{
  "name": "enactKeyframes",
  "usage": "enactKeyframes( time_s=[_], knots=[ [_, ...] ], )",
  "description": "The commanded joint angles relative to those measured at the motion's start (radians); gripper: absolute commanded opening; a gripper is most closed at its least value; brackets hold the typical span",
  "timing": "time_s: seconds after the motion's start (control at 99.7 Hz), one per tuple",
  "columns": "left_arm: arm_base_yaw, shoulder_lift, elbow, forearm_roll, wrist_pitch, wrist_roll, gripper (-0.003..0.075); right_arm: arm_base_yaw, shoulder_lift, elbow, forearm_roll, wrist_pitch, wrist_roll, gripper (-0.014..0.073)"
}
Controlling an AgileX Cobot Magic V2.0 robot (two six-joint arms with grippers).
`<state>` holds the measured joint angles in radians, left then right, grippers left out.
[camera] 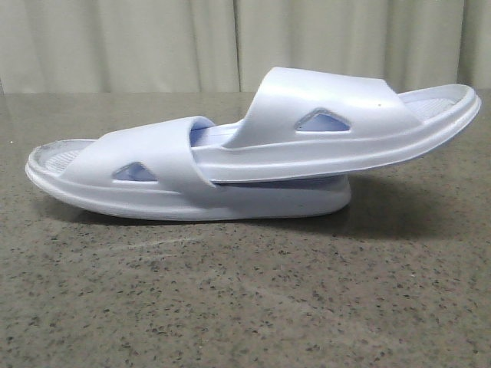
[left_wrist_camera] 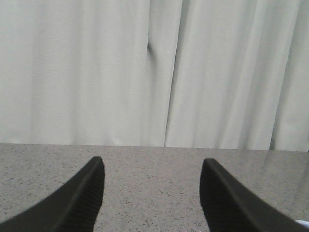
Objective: Insert blue slippers together front up
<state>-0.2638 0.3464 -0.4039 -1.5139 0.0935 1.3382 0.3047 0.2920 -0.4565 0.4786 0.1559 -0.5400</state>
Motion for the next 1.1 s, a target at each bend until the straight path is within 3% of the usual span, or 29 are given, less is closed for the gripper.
enactKeyframes(
  time_s=[0.0, 0.311, 0.662, 0.762, 1.003, 1.093],
  knots=[
    [-0.007, -0.038, 0.012, -0.001, -0.044, 0.001, 0.0384, -0.029, -0.058, 0.019, -0.005, -0.063, -0.010, 0.0517],
    [-0.007, -0.185, 0.154, 0.039, -0.094, 0.001, 0.0384, -0.087, -0.265, 0.165, -0.028, -0.057, -0.010, 0.0517],
    [-0.007, -0.193, 0.207, 0.039, -0.120, 0.001, 0.0374, -0.087, -0.292, 0.246, -0.093, -0.079, -0.010, 0.0502],
    [-0.007, -0.193, 0.211, 0.039, -0.120, 0.001, 0.0312, -0.087, -0.292, 0.246, -0.093, -0.102, -0.010, 0.0414],
    [-0.007, -0.193, 0.213, 0.039, -0.120, 0.001, 0.0035, -0.087, -0.292, 0.246, -0.093, -0.114, -0.010, 0.0021],
    [-0.007, -0.193, 0.213, 0.039, -0.120, 0.001, 0.0016, -0.087, -0.292, 0.246, -0.093, -0.114, -0.010, -0.0088]
  ],
)
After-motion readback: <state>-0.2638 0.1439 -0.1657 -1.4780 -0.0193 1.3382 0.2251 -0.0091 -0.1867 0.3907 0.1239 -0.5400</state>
